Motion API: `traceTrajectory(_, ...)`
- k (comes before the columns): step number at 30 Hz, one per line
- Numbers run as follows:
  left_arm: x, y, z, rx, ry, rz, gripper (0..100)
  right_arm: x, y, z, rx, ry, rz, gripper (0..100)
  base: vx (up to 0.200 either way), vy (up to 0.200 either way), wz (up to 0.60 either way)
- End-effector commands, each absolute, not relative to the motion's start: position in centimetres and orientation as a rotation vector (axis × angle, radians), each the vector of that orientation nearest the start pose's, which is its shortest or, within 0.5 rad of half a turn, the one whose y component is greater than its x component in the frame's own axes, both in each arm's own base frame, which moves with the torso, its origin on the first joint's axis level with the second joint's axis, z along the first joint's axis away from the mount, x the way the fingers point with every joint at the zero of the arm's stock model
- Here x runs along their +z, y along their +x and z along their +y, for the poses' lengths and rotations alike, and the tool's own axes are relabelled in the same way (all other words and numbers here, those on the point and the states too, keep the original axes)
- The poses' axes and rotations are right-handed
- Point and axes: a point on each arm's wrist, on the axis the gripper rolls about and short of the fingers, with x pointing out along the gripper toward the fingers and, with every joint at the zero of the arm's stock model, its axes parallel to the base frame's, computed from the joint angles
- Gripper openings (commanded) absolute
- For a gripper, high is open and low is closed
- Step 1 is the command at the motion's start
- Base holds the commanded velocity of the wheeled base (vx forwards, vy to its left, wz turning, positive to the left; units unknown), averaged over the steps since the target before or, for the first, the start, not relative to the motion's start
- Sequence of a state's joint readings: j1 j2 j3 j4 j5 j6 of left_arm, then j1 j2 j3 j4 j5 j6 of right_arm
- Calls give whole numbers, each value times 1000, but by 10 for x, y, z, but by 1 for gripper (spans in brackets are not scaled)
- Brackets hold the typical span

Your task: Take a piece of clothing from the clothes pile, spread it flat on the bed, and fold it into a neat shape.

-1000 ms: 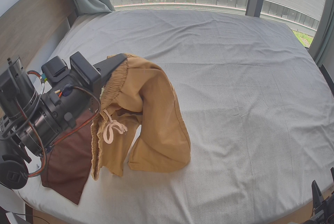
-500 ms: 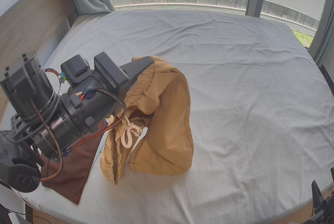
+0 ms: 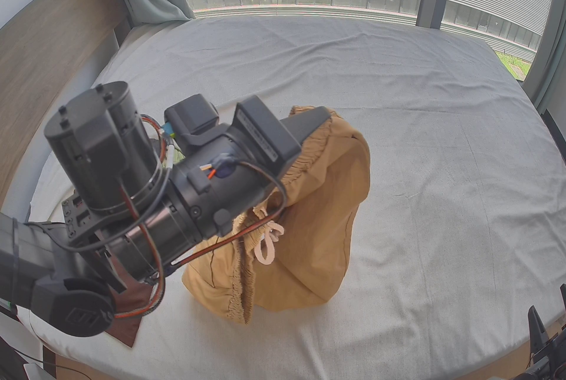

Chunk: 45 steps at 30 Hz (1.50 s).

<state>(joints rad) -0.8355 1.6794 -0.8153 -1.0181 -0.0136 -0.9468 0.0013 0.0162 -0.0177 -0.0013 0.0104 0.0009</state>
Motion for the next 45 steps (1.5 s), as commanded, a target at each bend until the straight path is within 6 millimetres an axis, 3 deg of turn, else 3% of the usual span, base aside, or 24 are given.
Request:
traceTrajectory(1,221,208,-245,-871,-938,305,0,76,-23,0,12,0,-2,100,0,0,0)
traceTrajectory(6,219,215,-257,-881,-939,309,0,76,-23,0,12,0,-2,100,0,0,0)
traceTrajectory(21,202,228,-325,-969,-986,377,0,76,-23,0,12,2,-2,100,0,0,0)
traceTrajectory(23,204,227,-329,-979,-991,373,0,76,-23,0,12,2,-2,100,0,0,0)
traceTrajectory(27,232,222,-342,-1035,-1043,360,0,76,-23,0,12,2,-2,100,0,0,0)
traceTrajectory(35,306,194,-332,-1136,-1162,326,0,75,-23,0,12,2,0,100,0,0,0)
traceTrajectory(39,324,184,-321,-1152,-1240,351,0,75,-23,0,12,2,0,100,0,0,0)
traceTrajectory(42,312,192,-316,-1101,-1227,367,0,75,-23,0,12,2,0,100,0,0,0)
traceTrajectory(45,294,216,-296,-1005,-1171,347,0,75,-23,0,12,2,0,100,0,0,0)
